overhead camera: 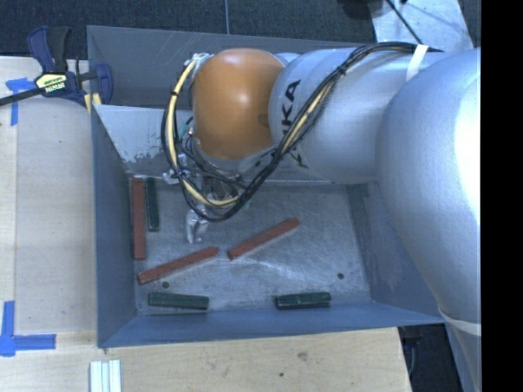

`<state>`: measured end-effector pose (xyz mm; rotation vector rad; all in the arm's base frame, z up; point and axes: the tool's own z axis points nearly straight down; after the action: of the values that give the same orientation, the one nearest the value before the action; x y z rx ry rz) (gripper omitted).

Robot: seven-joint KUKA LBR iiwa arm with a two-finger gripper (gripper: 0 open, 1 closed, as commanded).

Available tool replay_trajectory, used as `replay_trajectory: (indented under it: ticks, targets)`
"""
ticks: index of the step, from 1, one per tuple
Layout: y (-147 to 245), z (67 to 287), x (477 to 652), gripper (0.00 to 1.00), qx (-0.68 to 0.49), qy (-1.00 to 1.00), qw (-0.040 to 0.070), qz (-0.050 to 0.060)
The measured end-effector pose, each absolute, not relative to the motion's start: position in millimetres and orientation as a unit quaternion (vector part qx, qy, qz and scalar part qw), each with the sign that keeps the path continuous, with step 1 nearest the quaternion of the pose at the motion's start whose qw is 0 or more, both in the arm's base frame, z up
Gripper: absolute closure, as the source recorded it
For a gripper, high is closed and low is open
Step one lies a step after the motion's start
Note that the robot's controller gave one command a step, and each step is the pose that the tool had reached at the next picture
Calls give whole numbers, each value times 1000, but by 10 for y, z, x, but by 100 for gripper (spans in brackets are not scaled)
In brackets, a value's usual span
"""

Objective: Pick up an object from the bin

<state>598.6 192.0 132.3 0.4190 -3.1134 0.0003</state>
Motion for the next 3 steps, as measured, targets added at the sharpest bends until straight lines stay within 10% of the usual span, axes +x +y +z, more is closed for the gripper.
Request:
replay_trajectory:
  ticks: [1, 2, 3]
  targets:
    - [1733, 846, 5604, 100, 181, -983, 1, 1]
    - [1758, 831, 5636, 0, 180, -984, -11, -3]
    - [1757, 829, 5634, 0, 180, -984, -10, -3]
